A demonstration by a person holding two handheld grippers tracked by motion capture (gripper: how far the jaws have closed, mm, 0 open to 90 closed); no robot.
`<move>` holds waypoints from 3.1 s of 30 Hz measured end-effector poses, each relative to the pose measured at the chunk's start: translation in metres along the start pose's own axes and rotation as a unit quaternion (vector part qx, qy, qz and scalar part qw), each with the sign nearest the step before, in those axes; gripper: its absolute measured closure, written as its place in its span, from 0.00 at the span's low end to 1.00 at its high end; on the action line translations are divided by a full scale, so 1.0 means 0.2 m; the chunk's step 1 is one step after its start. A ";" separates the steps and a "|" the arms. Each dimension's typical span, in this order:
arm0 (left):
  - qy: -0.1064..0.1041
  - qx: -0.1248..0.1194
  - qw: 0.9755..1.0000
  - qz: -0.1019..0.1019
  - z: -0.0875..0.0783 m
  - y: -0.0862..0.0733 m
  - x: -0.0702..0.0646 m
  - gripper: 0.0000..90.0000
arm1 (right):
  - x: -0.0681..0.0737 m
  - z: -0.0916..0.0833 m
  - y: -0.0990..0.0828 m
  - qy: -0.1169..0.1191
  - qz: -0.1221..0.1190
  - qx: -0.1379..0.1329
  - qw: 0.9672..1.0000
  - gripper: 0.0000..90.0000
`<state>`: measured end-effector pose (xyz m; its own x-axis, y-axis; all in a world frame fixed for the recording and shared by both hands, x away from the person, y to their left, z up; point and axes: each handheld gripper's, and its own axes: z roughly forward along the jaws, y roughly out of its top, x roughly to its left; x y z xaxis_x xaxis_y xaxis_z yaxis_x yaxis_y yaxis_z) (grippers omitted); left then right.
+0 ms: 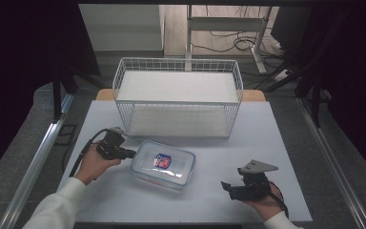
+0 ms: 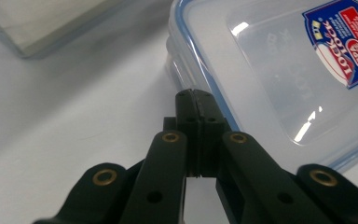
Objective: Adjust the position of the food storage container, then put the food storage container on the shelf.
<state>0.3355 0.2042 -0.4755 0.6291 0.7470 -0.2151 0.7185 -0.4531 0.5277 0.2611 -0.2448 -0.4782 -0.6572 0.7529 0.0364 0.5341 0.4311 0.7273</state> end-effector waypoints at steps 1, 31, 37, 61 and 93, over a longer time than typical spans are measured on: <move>-0.002 0.000 1.000 -0.001 0.00 0.00 -0.01 1.00 | 0.00 0.00 0.00 0.000 0.001 0.000 1.000 0.22; -0.061 -0.003 0.998 0.002 0.05 -0.05 -0.21 1.00 | -0.01 0.00 0.00 -0.002 0.006 -0.001 1.000 0.22; -0.062 -0.005 0.998 0.007 0.05 -0.05 -0.23 1.00 | -0.01 0.00 0.00 -0.002 0.005 0.000 1.000 0.22; -0.006 -0.139 0.988 -0.062 -0.10 -0.31 -0.26 0.38 | -0.02 -0.01 0.01 -0.006 0.005 -0.007 1.000 0.22; -0.137 -0.140 0.971 -0.137 0.07 -0.18 -0.17 0.19 | -0.02 0.01 0.03 0.008 0.012 -0.013 1.000 0.22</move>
<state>0.2924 0.1891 -0.4995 0.5096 0.6453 -0.5692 0.7849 -0.0776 0.6147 0.2666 -0.2444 -0.4752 -0.6532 0.7543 0.0654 0.5357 0.3994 0.7439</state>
